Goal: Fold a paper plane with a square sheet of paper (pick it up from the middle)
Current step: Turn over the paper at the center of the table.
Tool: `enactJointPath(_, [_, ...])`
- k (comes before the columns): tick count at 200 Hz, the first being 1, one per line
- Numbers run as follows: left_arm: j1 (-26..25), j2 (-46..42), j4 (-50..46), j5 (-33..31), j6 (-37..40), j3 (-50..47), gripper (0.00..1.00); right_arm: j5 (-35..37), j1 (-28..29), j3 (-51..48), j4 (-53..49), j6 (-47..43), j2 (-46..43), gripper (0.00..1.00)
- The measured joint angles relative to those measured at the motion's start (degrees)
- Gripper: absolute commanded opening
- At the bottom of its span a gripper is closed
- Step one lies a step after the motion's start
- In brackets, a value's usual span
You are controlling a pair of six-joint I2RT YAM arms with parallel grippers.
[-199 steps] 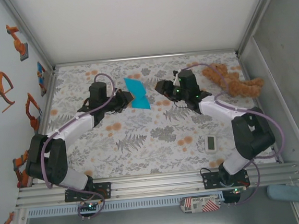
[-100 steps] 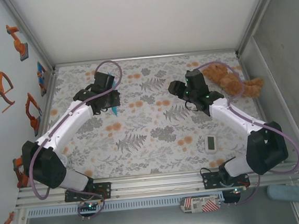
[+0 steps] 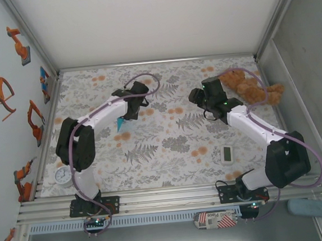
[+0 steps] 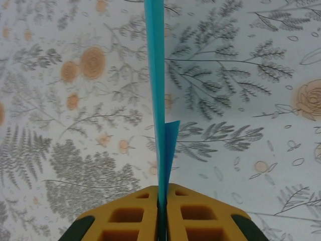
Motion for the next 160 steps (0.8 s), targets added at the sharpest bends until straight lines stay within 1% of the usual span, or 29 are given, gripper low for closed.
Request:
enactJointPath(15, [-0.33, 3.37, 0.26, 3.37, -0.17, 1.97, 0.19, 0.11, -0.13, -0.04, -0.66, 0.31, -0.15, 0.58])
enactJointPath(25, [-0.37, 5.01, 0.98, 7.21, -0.24, 2.69, 0.21, 0.11, -0.13, -0.04, -0.85, 0.42, -0.22, 0.58])
enactJointPath(35, [-0.37, 5.99, 2.03, 11.26, -0.63, 2.86, 0.25, 0.09, -0.17, -0.04, -0.92, 0.48, -0.24, 0.58])
enactJointPath(51, [-0.35, 6.67, 3.67, 18.69, -1.27, 2.86, 0.34, 0.04, -0.17, -0.04, -1.29, 0.83, -0.24, 0.58])
enactJointPath(66, [0.04, 6.62, 5.88, 25.68, -2.54, 2.84, 0.50, -0.09, -0.17, -0.04, -1.55, 1.05, -0.17, 0.57])
enactJointPath(74, [0.35, 6.51, 7.21, 29.55, -3.41, 2.84, 0.56, -0.33, -0.17, -0.02, -1.66, 1.09, 0.00, 0.57])
enactJointPath(91, [1.77, 5.51, 9.84, 36.46, -4.33, 2.08, 0.63, -1.73, -0.17, 0.17, -1.62, 1.14, 1.40, 0.58])
enactJointPath(105, [3.87, 3.17, 12.37, 41.57, -5.35, 0.00, 0.66, -3.69, -0.15, 0.52, -1.46, 1.27, 3.65, 0.61])
enactJointPath(108, [4.35, 2.62, 12.87, 42.58, -5.73, -0.52, 0.67, -4.17, -0.15, 0.61, -1.36, 1.20, 4.11, 0.67])
enactJointPath(112, [5.09, 1.68, 13.40, 43.63, -5.92, -1.22, 0.68, -4.79, -0.11, 0.70, -1.22, 1.57, 4.87, 0.69])
enactJointPath(126, [7.98, -2.32, 15.58, 46.66, -7.23, -4.22, 0.71, -6.71, 0.50, 1.53, -0.98, 1.46, 7.91, 0.70])
enactJointPath(137, [10.25, -5.64, 16.63, 47.84, -8.33, -6.36, 0.75, -7.91, 1.66, 2.73, -0.81, 1.44, 10.69, 0.70])
enactJointPath(148, [12.61, -8.79, 17.92, 48.50, -9.20, -8.57, 0.80, -9.14, 3.45, 4.44, -0.57, 1.46, 13.55, 0.67])
enactJointPath(160, [15.06, -12.22, 19.02, 48.72, -9.90, -11.39, 0.85, -10.75, 5.90, 6.64, 0.37, 1.42, 16.85, 0.61])
